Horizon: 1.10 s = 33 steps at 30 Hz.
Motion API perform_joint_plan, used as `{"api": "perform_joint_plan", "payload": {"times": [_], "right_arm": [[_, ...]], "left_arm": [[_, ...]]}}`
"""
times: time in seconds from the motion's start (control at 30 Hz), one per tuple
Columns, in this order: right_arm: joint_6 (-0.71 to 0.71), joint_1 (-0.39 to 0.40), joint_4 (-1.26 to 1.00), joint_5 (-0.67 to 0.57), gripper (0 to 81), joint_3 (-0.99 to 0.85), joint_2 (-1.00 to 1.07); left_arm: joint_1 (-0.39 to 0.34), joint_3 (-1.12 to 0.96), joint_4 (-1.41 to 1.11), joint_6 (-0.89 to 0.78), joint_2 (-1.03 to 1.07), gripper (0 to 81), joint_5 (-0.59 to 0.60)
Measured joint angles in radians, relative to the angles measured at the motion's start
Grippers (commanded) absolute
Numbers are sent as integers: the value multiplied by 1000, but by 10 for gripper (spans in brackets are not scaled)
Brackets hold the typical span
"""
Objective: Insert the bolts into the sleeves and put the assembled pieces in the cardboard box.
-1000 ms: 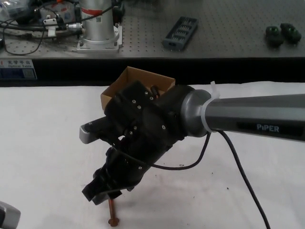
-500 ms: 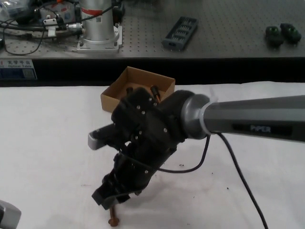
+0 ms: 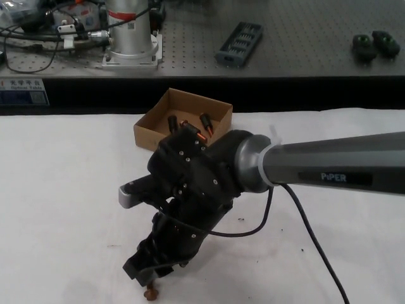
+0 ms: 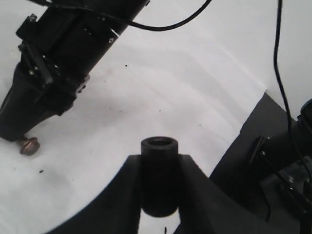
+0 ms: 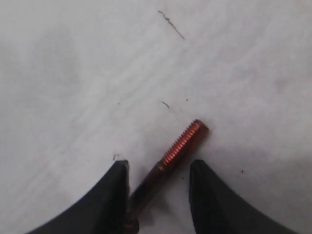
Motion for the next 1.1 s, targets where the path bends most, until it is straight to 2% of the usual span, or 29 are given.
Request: {"api": "perform_joint_plan", "payload": {"times": [0.07, 0.17, 0.2, 0.23, 0.53, 0.63, 0.87, 0.97, 1.1], "right_arm": [[15, 0, -2, -2, 247, -3, 7], [27, -2, -5, 0, 62, -8, 15], [29, -2, -7, 2, 22, -7, 15], [29, -4, -7, 3, 62, -7, 18], [-77, -5, 30, 10, 64, -18, 14], [-130, -5, 80, 70, 64, -19, -1], [-383, -1, 270, 476, 64, -13, -136], [-551, -2, 308, 526, 64, -13, -191], [-774, 5, 352, 512, 64, -9, -210]], "left_arm": [[0, 0, 0, -9, -44, 7, 3], [0, 0, 0, -9, -57, 7, 3], [0, 0, 0, -9, -57, 7, 3], [0, 0, 0, -13, -57, 7, 3], [0, 0, 0, -11, -57, 7, -30], [0, 0, 5, 19, -57, 7, -60], [0, 0, 9, 37, -57, 7, -98], [0, 0, 18, 57, -57, 7, -106], [0, 0, 37, 74, -62, 7, -113]]}}
